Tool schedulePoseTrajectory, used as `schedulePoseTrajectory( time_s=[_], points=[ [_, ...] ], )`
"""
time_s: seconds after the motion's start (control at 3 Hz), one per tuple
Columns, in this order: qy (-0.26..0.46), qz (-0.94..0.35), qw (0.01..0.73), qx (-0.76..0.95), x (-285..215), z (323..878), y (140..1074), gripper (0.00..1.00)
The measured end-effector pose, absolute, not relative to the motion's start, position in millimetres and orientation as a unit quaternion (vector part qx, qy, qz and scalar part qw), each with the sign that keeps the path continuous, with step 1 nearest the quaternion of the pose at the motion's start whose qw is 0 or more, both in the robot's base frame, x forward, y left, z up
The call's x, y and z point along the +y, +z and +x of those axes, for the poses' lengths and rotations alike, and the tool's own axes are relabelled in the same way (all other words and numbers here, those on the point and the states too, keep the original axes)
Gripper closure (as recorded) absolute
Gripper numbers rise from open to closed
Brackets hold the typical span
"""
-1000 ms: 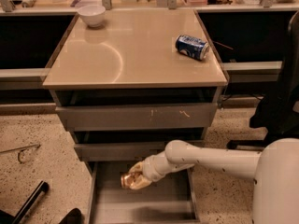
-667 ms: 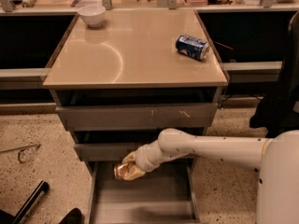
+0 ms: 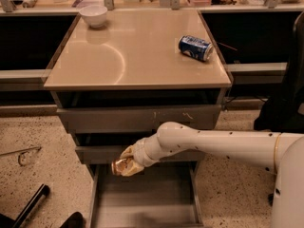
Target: Pick orange can from bottom drawer and place on counter
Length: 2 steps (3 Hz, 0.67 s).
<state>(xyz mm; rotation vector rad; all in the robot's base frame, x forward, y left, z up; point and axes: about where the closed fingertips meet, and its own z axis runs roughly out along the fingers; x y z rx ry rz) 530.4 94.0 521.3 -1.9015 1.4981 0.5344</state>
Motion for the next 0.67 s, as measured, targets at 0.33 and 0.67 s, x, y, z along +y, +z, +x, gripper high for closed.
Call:
schedulePoseTrajectory(
  time_s=[0.33,0.67],
  points=[
    [0.181,-0.734,0.341,0.558,98,525,564,1.0],
    [0.142,-0.75,0.354,0.541,117,509,639,1.0]
  ],
)
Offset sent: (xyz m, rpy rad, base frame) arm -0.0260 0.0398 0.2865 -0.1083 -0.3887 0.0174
